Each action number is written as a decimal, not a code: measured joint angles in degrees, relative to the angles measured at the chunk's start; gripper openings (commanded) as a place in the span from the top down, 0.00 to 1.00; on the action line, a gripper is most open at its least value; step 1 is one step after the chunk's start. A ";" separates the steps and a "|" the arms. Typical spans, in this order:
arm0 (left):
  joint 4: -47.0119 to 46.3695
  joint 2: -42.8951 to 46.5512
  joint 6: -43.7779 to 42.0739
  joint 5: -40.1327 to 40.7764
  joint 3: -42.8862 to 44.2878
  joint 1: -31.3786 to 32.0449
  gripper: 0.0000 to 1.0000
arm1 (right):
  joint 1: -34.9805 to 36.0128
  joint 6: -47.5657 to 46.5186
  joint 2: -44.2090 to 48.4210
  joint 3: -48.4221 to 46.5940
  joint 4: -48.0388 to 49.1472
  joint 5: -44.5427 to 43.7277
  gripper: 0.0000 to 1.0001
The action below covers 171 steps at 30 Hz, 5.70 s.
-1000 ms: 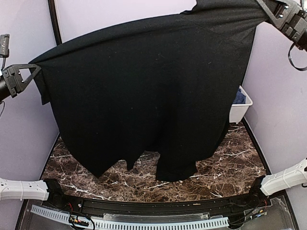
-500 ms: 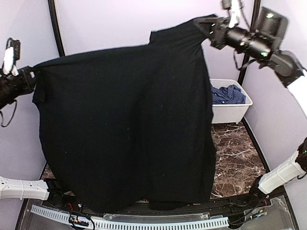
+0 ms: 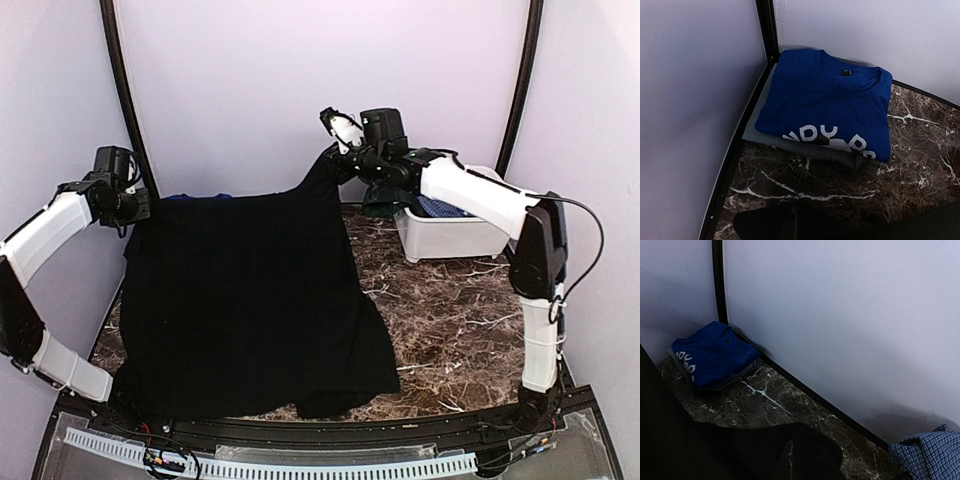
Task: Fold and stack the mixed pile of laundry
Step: Flatten out the crumpled T-shirt at the center of the board, then pick up the flattened T-shirt from the center of the board.
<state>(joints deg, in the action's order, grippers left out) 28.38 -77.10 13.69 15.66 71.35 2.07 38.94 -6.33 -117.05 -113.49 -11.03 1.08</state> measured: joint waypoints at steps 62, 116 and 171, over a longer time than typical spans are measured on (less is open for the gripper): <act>0.33 10.08 -0.66 -15.37 23.61 -2.86 1.00 | 5.29 -16.02 15.89 -4.68 12.07 -19.91 1.00; 6.80 10.51 17.27 -20.87 -17.27 10.82 0.01 | 0.83 7.43 -2.91 30.12 -12.81 15.76 0.23; -18.05 -34.97 -7.30 -27.23 -1.88 75.19 0.95 | -8.00 16.35 48.11 57.11 -21.00 23.58 0.27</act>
<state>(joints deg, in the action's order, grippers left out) 10.33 -112.07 6.39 -11.57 69.47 77.25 30.94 10.02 -68.95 -56.38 -32.03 24.67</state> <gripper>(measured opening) 0.028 0.736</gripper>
